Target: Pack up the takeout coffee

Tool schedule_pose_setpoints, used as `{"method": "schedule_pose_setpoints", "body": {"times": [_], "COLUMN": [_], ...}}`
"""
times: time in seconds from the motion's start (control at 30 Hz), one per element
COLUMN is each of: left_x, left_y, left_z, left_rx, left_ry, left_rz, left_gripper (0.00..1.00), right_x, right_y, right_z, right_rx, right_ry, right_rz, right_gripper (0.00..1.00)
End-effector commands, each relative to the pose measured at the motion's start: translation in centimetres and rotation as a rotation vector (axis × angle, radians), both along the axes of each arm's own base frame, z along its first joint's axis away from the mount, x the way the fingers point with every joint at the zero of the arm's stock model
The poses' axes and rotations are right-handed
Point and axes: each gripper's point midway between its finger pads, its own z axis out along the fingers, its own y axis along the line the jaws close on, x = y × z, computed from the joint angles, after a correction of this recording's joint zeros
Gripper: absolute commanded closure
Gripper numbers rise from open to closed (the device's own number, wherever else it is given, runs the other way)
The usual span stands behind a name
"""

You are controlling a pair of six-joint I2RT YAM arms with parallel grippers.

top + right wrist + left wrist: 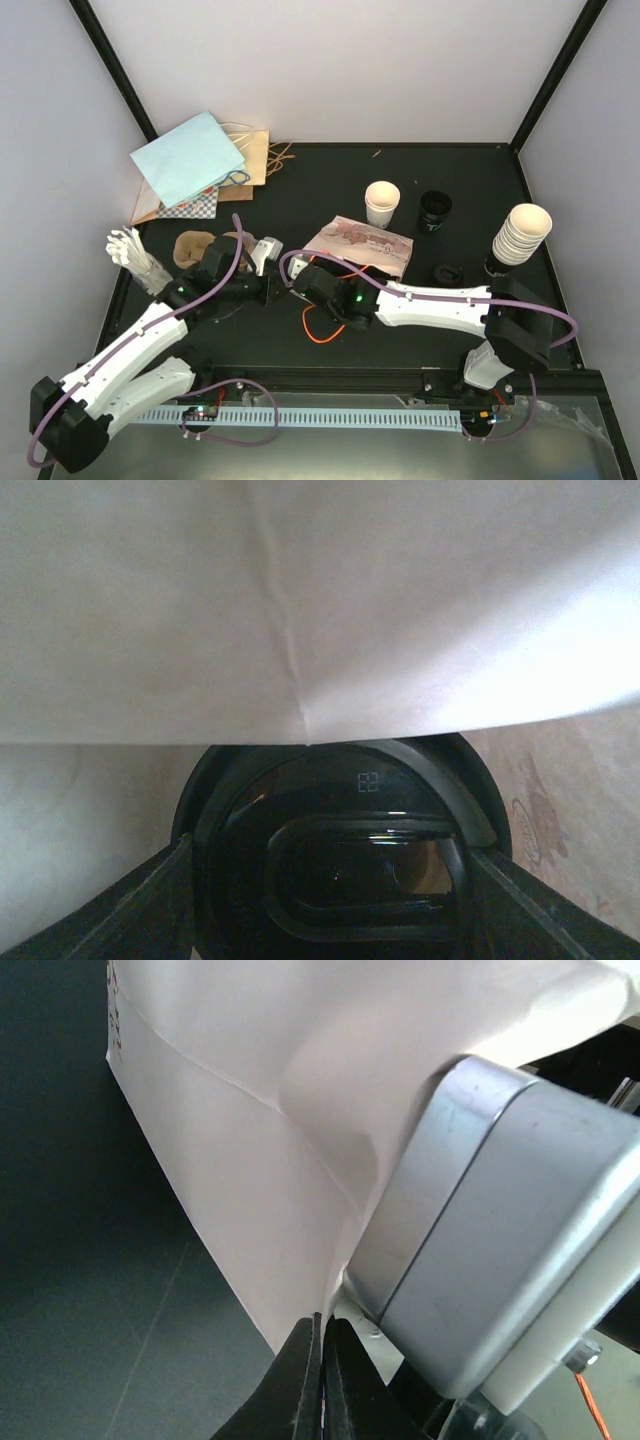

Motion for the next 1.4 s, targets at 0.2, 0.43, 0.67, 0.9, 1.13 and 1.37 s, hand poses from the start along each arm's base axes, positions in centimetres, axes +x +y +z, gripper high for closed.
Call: {"method": "schedule_pose_setpoints", "body": {"times": [0.2, 0.43, 0.67, 0.9, 1.13, 1.37], "left_x": [-1.5, -2.6, -3.4, -4.2, -4.1, -3.7], "left_y": [-0.5, 0.0, 0.8, 2.0, 2.2, 1.9], "left_z": [2.1, 1.7, 2.2, 3.4, 3.6, 3.6], "left_rx": [-0.029, -0.013, -0.007, 0.041, 0.066, 0.070], "left_ry": [0.056, 0.107, 0.132, 0.168, 0.185, 0.197], "left_rz": [-0.059, -0.060, -0.037, -0.002, 0.012, 0.014], "left_gripper": [0.99, 0.98, 0.98, 0.98, 0.98, 0.98], "right_x": [0.4, -1.5, -3.2, -4.1, -4.6, -4.1], "right_y": [-0.8, -0.5, 0.2, 0.8, 1.2, 0.0], "right_z": [0.1, 0.1, 0.9, 1.5, 1.6, 0.1], "right_rx": [0.032, 0.007, 0.025, 0.067, 0.077, 0.026], "right_ry": [0.061, 0.069, 0.082, 0.132, 0.158, 0.152], "right_rz": [-0.064, -0.053, -0.041, -0.004, 0.031, 0.001], "right_gripper": [0.54, 0.54, 0.54, 0.54, 0.54, 0.54]}}
